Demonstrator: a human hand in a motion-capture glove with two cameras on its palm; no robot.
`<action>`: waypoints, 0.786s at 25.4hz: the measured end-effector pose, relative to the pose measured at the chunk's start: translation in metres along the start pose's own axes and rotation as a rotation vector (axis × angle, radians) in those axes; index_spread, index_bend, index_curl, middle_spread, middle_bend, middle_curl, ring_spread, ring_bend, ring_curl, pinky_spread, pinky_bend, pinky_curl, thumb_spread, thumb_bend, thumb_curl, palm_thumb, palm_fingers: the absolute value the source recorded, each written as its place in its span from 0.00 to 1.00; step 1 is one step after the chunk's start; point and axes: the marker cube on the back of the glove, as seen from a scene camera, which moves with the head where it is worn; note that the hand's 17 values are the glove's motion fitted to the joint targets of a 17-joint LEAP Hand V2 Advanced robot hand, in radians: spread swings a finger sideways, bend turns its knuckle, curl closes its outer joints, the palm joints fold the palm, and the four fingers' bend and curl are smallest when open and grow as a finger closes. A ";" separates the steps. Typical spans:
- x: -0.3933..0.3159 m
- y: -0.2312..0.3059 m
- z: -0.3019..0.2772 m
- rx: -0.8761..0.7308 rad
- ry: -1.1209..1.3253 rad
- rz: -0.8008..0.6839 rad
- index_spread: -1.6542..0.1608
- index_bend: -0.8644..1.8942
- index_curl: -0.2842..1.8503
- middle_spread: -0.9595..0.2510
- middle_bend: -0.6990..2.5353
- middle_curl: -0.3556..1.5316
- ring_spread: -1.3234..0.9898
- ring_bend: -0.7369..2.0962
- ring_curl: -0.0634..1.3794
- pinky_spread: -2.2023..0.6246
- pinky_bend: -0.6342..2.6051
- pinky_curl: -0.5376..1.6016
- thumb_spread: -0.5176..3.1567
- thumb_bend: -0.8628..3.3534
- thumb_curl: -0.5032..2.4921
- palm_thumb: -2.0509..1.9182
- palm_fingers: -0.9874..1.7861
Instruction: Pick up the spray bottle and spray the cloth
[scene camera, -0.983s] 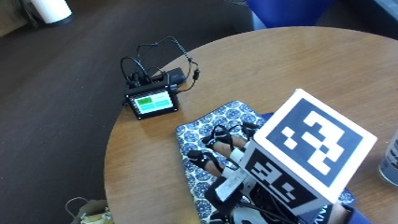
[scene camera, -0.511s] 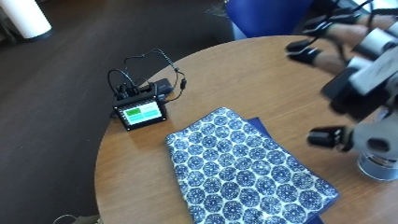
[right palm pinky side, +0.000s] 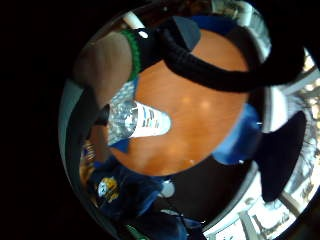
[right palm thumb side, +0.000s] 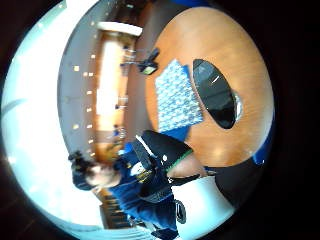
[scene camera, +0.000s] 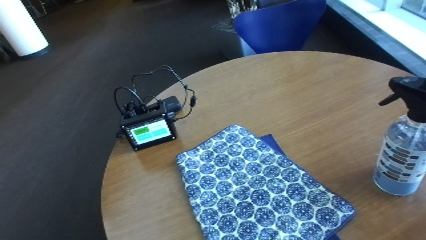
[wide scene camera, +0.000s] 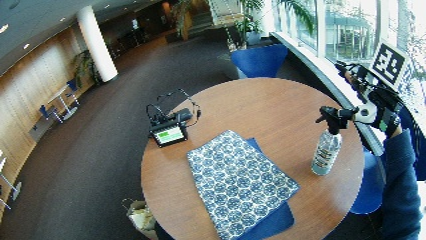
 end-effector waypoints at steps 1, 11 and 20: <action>0.019 -0.004 0.010 -0.047 -0.134 -0.012 0.67 0.32 0.21 0.82 0.25 0.33 0.60 0.33 0.24 0.89 0.42 0.45 0.42 0.19 0.26 0.62 0.38; 0.032 -0.011 0.052 -0.070 -0.552 -0.080 0.67 0.32 0.17 0.81 0.33 0.36 0.59 0.44 0.26 0.89 0.39 0.42 0.41 0.21 0.27 0.65 0.48; 0.030 -0.023 0.094 0.075 -0.680 -0.071 0.68 0.32 0.15 0.71 0.41 0.41 0.51 0.53 0.31 0.83 0.36 0.40 0.42 0.23 0.29 0.70 0.66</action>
